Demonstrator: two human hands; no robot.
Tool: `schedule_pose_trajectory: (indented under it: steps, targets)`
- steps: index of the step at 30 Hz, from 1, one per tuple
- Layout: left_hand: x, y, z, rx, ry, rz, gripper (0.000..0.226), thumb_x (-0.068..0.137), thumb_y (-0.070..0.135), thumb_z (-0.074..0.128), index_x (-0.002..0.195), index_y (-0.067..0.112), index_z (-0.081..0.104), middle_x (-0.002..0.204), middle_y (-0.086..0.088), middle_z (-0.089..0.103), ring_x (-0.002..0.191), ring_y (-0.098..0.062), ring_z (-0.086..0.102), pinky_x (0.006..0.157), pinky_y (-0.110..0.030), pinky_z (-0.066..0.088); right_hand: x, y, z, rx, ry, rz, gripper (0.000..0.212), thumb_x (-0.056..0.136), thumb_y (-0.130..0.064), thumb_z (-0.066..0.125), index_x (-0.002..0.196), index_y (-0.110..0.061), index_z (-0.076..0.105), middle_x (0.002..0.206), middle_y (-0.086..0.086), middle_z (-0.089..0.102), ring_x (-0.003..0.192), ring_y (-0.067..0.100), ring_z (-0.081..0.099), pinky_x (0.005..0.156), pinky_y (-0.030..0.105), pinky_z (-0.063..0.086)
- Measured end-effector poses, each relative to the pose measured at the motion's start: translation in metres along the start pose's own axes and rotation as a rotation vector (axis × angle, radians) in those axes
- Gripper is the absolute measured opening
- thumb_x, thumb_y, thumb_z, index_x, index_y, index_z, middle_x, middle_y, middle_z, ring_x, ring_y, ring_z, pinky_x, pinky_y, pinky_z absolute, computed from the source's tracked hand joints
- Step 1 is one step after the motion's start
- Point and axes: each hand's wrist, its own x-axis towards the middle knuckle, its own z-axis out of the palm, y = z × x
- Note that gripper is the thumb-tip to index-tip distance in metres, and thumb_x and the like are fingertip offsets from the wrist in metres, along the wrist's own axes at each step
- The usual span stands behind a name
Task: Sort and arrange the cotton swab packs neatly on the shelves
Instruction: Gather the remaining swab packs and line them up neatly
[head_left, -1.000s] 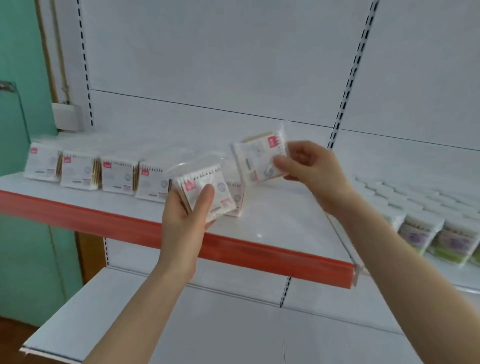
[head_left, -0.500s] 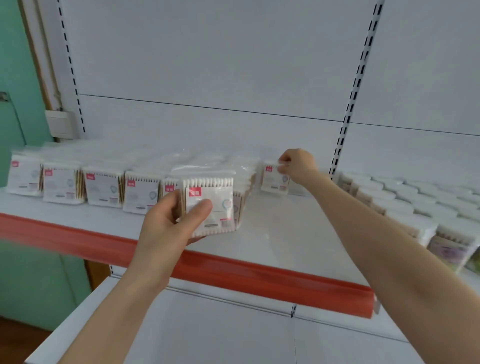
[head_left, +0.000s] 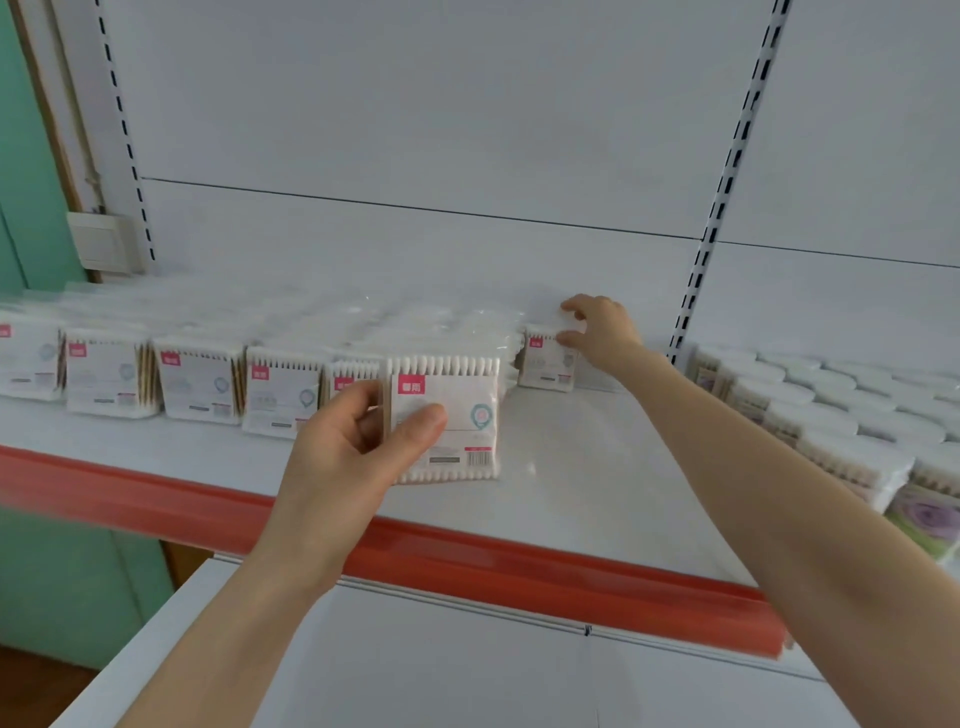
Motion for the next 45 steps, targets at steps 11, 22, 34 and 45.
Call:
schedule_pose_trajectory:
  steps: [11, 22, 34, 45]
  targets:
    - [0.009, -0.008, 0.045, 0.007, -0.109, 0.041, 0.011, 0.077, 0.014, 0.070, 0.083, 0.022, 0.066, 0.074, 0.015, 0.072, 0.070, 0.001, 0.065, 0.058, -0.013, 0.049, -0.121, -0.048, -0.100, 0.762, -0.058, -0.024, 0.019, 0.092, -0.029, 0.054, 0.091, -0.014, 0.065, 0.082, -0.002, 0.068, 0.073, 0.007, 0.065, 0.068, 0.023, 0.053]
    - [0.004, -0.029, 0.069, 0.774, -0.404, 0.220, 0.047, 0.090, 0.038, 0.056, 0.132, 0.017, 0.051, 0.127, 0.004, 0.058, 0.117, -0.011, 0.053, 0.095, -0.020, 0.037, -0.123, 0.008, -0.095, 0.540, -0.025, 0.186, 0.018, 0.080, -0.009, 0.070, 0.095, -0.005, 0.061, 0.073, 0.012, 0.060, 0.061, 0.017, 0.063, 0.077, 0.035, 0.055]
    - [0.001, -0.042, 0.065, 1.000, -0.541, 0.266, 0.032, 0.093, 0.047, 0.044, 0.110, 0.028, 0.064, 0.121, 0.014, 0.058, 0.113, -0.005, 0.049, 0.090, -0.022, 0.037, -0.028, -0.003, -0.017, 0.290, -0.068, 0.154, 0.021, 0.082, -0.005, 0.067, 0.101, 0.002, 0.060, 0.065, 0.001, 0.055, 0.057, 0.015, 0.058, 0.083, 0.038, 0.054]
    - [0.003, -0.045, 0.066, 1.001, -0.530, 0.294, 0.033, 0.093, 0.048, 0.043, 0.113, 0.029, 0.061, 0.122, 0.015, 0.057, 0.114, -0.005, 0.048, 0.092, -0.023, 0.037, -0.021, 0.000, -0.010, 0.215, -0.062, 0.172, 0.044, 0.084, -0.018, 0.066, 0.121, -0.002, 0.049, 0.112, 0.019, 0.059, 0.093, 0.029, 0.060, 0.083, 0.032, 0.046]
